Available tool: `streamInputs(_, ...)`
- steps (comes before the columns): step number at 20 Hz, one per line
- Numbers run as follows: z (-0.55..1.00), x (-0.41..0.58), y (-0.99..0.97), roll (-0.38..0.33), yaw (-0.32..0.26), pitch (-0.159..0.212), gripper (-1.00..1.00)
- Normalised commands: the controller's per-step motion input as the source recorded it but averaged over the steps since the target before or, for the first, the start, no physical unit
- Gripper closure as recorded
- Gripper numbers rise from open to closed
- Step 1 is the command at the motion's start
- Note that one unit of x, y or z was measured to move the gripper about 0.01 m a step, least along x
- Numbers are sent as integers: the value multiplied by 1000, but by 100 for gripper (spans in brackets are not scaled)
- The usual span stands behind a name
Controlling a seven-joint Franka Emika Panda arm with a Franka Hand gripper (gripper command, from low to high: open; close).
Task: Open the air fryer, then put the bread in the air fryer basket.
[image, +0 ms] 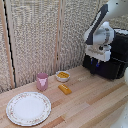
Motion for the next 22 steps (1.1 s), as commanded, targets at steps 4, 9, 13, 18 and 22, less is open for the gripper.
streamInputs(4, 10, 127, 782, -47, -154, -43, 100)
streamInputs(9, 0, 99, 779, -38, -160, -26, 100)
streamInputs(13, 0, 47, 829, -30, -145, -8, 100)
streamInputs(18, -13, 73, 808, -38, -117, 1, 100)
streamInputs(22, -4, 111, 164, -9, 17, -3, 100)
